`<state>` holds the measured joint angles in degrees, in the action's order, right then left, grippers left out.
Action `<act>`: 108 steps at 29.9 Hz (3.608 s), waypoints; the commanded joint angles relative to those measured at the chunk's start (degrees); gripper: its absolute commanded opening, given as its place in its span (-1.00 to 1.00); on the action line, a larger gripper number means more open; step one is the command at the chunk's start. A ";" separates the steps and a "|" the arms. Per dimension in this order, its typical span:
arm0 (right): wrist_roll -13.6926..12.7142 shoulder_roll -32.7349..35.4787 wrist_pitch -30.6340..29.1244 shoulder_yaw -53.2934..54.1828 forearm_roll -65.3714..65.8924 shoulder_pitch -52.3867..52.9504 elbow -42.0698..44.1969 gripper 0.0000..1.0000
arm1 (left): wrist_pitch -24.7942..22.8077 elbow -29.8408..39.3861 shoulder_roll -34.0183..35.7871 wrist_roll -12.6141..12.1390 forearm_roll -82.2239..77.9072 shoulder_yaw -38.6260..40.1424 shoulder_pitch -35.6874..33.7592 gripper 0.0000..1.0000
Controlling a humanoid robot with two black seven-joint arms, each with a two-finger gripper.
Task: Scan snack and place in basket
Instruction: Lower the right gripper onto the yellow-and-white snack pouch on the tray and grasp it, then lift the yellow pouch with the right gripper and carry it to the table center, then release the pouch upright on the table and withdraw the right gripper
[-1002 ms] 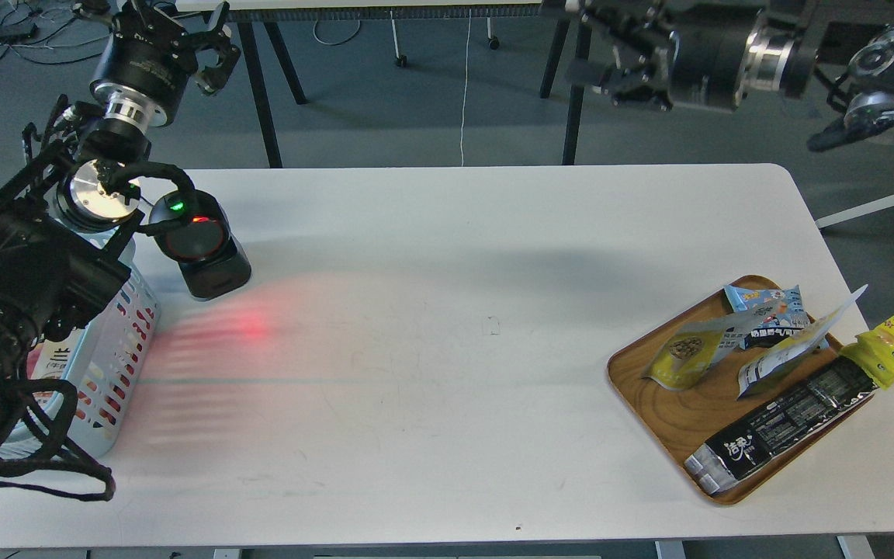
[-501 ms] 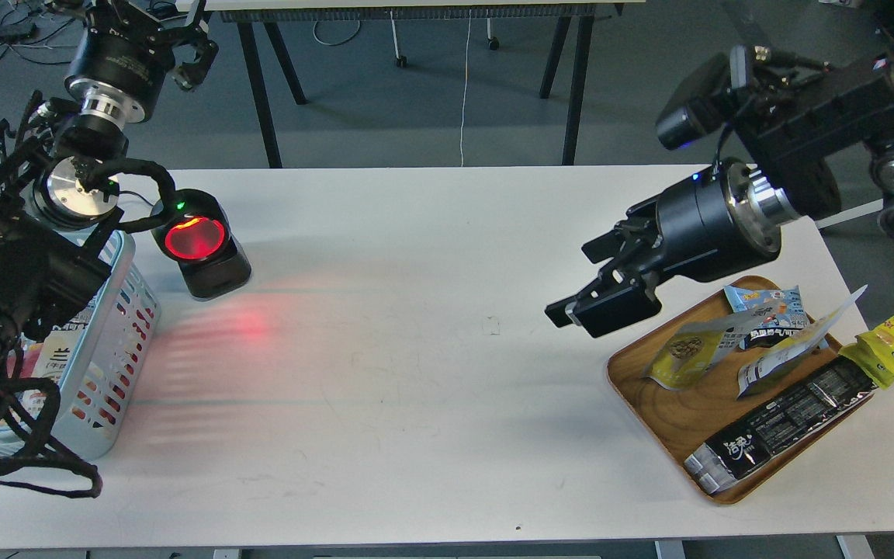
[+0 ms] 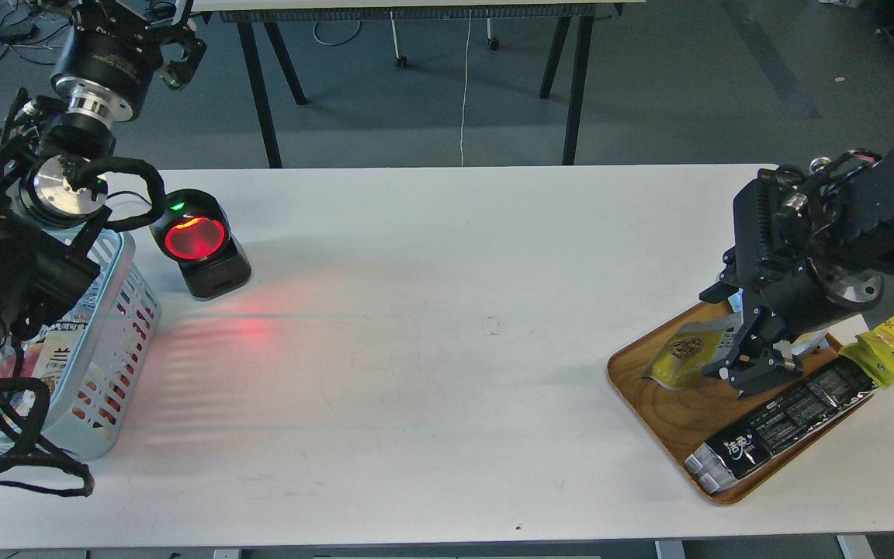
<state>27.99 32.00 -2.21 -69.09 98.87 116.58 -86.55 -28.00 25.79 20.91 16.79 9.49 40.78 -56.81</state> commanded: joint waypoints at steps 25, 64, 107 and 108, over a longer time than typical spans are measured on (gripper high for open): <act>0.01 -1.94 2.12 2.91 -0.96 -6.71 7.37 -1.00 | 0.00 -0.12 0.54 -0.09 -0.08 -0.35 -0.06 0.99; 0.01 -32.00 1.86 15.04 -18.00 -3.55 23.27 -1.00 | 0.00 -0.12 0.18 -0.18 0.00 -0.35 -0.06 0.99; 0.01 -29.38 1.51 27.33 -21.08 -6.54 19.77 0.44 | 0.00 -0.12 0.54 -0.35 -0.26 -0.61 -0.49 0.99; 0.01 -27.45 1.33 28.82 -21.17 -6.54 18.97 0.54 | 0.00 -0.12 0.54 -0.53 -0.26 -0.70 -0.76 0.99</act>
<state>28.00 0.91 -0.43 -43.61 77.91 109.65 -65.42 -28.00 25.66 21.39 16.60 9.38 40.25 -56.93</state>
